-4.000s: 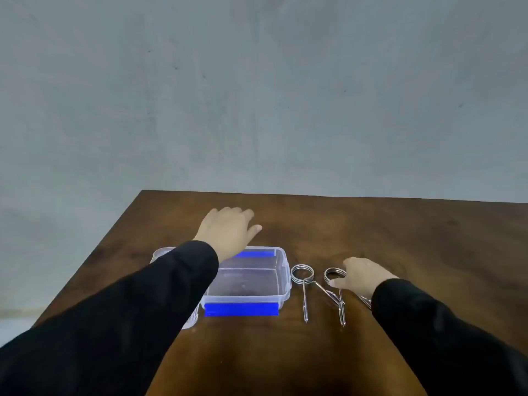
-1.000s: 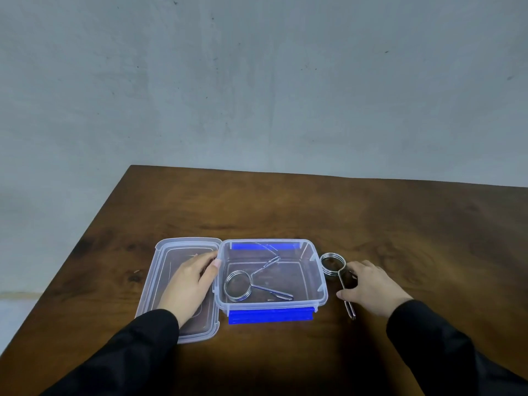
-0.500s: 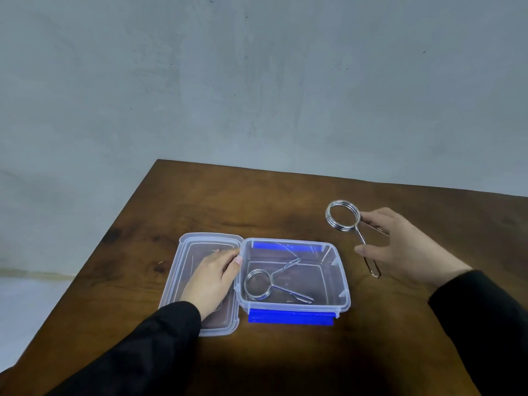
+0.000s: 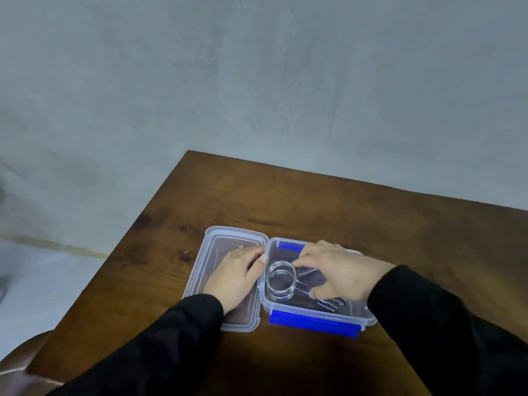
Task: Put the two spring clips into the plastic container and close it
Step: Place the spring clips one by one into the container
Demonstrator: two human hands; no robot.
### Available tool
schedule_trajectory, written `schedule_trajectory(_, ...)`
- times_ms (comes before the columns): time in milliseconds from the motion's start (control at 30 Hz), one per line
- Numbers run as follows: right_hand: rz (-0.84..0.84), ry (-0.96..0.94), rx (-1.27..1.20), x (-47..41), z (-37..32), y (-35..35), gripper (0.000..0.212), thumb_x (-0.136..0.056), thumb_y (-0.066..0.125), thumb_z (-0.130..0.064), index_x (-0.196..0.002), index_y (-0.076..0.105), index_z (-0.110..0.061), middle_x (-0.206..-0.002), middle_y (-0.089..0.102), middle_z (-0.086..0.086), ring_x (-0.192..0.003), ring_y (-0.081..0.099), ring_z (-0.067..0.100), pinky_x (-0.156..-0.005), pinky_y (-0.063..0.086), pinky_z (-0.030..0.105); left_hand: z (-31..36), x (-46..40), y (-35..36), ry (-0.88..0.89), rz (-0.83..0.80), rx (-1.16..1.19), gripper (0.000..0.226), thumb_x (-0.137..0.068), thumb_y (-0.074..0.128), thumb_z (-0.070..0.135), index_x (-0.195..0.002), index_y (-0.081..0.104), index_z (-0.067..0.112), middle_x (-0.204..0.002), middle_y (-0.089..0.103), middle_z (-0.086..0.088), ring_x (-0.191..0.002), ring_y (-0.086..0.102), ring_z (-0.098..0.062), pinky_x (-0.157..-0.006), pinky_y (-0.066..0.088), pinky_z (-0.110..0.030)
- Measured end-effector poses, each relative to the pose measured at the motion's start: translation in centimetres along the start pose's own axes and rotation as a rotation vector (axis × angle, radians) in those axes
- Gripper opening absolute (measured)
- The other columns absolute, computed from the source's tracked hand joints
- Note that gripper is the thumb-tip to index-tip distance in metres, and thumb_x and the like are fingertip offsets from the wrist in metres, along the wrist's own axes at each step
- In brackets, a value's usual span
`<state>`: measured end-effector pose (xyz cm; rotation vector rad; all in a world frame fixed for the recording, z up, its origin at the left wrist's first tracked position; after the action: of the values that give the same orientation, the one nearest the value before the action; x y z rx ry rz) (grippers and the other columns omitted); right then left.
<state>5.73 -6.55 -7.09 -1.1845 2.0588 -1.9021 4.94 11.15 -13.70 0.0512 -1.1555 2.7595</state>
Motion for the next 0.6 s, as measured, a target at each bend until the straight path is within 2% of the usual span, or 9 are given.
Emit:
schedule_trajectory(133,-0.037,0.002,-0.009,-0.8,0.0,1.1,0.060,-0.091,0.069,-0.032,-0.147,0.046,-0.029,-0.137,0.048,-0.007,-0.123,0.043,0.013,-0.104,0.039,0.032,-0.4,-0.2,0.2,-0.009,-0.010,-0.009,0.052,-0.102,0.031,0.054,-0.143,0.050,0.029,-0.146,0.054,0.005,-0.141,0.040,-0.017,-0.116,0.032,-0.041)
schedule_trajectory(233,-0.046,0.013,-0.008,-1.0,0.1,1.5,0.061,-0.091,0.070,-0.031,-0.147,0.046,-0.030,-0.138,0.047,-0.007,-0.124,0.043,0.014,-0.106,0.041,0.035,-0.4,-0.2,0.3,-0.001,-0.015,-0.023,0.053,-0.101,0.029,0.056,-0.143,0.050,0.031,-0.147,0.054,0.005,-0.143,0.038,-0.018,-0.117,0.031,-0.043)
schedule_trajectory(467,-0.019,0.015,-0.040,-1.0,0.4,2.1,0.060,-0.092,0.068,-0.034,-0.147,0.045,-0.032,-0.139,0.046,-0.011,-0.123,0.044,0.011,-0.104,0.044,0.034,-0.7,-0.4,0.6,0.006,-0.017,-0.006,0.052,-0.101,0.028,0.057,-0.141,0.051,0.035,-0.145,0.056,0.008,-0.143,0.037,-0.018,-0.117,0.031,-0.043)
schedule_trajectory(600,0.024,0.024,-0.043,-0.8,0.5,2.2,0.061,-0.092,0.067,-0.036,-0.148,0.044,-0.030,-0.140,0.045,-0.011,-0.123,0.045,0.011,-0.102,0.045,0.029,-0.5,-0.4,0.5,-0.008,-0.012,-0.025,0.052,-0.101,0.028,0.055,-0.144,0.049,0.033,-0.148,0.053,0.008,-0.144,0.035,-0.017,-0.117,0.030,-0.042)
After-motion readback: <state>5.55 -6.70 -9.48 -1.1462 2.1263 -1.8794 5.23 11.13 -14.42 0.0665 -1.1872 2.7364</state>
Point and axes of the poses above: each hand's wrist, its own x-axis away from the middle knuckle, its own y-axis out of the palm, z = x × y, the point moved 7 cm from there along -x, towards the middle knuckle
